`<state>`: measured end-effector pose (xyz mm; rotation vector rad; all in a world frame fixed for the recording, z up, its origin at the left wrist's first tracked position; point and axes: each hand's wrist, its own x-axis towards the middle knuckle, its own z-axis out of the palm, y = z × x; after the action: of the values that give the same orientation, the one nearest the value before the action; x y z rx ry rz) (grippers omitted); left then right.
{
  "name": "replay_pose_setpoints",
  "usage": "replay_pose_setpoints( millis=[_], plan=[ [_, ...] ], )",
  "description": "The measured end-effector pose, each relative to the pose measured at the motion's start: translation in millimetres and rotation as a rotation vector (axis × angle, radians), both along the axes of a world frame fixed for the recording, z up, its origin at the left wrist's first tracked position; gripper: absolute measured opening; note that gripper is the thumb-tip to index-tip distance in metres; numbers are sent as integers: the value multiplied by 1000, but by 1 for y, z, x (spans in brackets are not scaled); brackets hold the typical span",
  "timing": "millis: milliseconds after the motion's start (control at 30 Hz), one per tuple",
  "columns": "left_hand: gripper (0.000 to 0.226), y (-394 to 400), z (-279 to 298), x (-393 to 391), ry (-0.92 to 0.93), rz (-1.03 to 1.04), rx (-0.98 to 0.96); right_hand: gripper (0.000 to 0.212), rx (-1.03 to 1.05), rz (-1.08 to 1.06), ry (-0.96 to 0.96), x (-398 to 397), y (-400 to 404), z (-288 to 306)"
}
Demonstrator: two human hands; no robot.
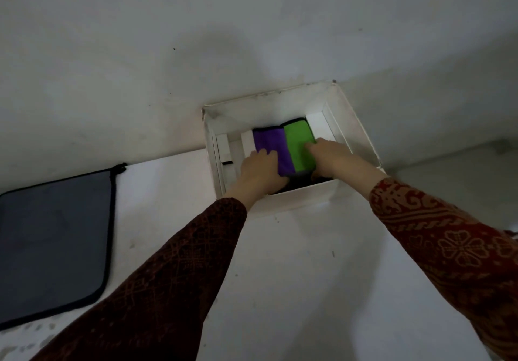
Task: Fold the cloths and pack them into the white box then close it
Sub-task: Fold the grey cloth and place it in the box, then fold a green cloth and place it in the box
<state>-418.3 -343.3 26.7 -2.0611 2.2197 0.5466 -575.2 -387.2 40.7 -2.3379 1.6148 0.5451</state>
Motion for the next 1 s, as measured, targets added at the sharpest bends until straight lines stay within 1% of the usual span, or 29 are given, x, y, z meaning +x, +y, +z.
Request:
replay_pose_setpoints(
  millis=[67, 133, 200, 300, 367, 433, 500, 567, 633, 700, 767, 800, 933, 1000],
  plan=[
    [76, -7, -4, 4, -39, -57, 13, 75, -59, 53, 26, 1, 0, 0],
    [88, -13, -7, 7, -65, -105, 106, 72, -60, 88, 66, 3, -2, -1],
    [90, -16, -13, 9, -102, -140, 162, 66, -66, 121, 148, 7, -4, -4],
    [87, -18, -22, 11, -134, -165, 170, 59, -93, 159, 261, 12, -7, -9],
    [87, -19, -24, 11, -139, -167, 160, 57, -89, 167, 264, 12, -10, -11],
    [84, -18, -22, 10, -115, -160, 170, 57, -65, 158, 224, 9, -10, -9],
    [77, -14, -15, 11, -36, -139, 172, 62, -18, 119, 166, 6, -10, -7],
    [68, -7, -1, 17, 74, -115, 117, 71, 69, 28, 79, 6, -8, -1],
    [62, 1, 15, 27, 169, -90, -4, 74, 109, -73, -73, 11, -3, 8],
    [60, 16, 33, 46, 243, -65, -109, 69, 72, -117, -288, 25, 8, 22],
    [58, 37, 50, 70, 280, -40, -158, 60, 26, -75, -512, 45, 26, 39],
    [58, 51, 58, 86, 279, -27, -171, 55, 10, -34, -592, 59, 38, 48],
    [57, 109, 67, 152, 288, 52, -209, 45, -54, 94, -725, 111, 83, 65],
    [57, 136, 63, 189, 284, 105, -187, 41, -63, 157, -765, 141, 104, 66]
  ],
)
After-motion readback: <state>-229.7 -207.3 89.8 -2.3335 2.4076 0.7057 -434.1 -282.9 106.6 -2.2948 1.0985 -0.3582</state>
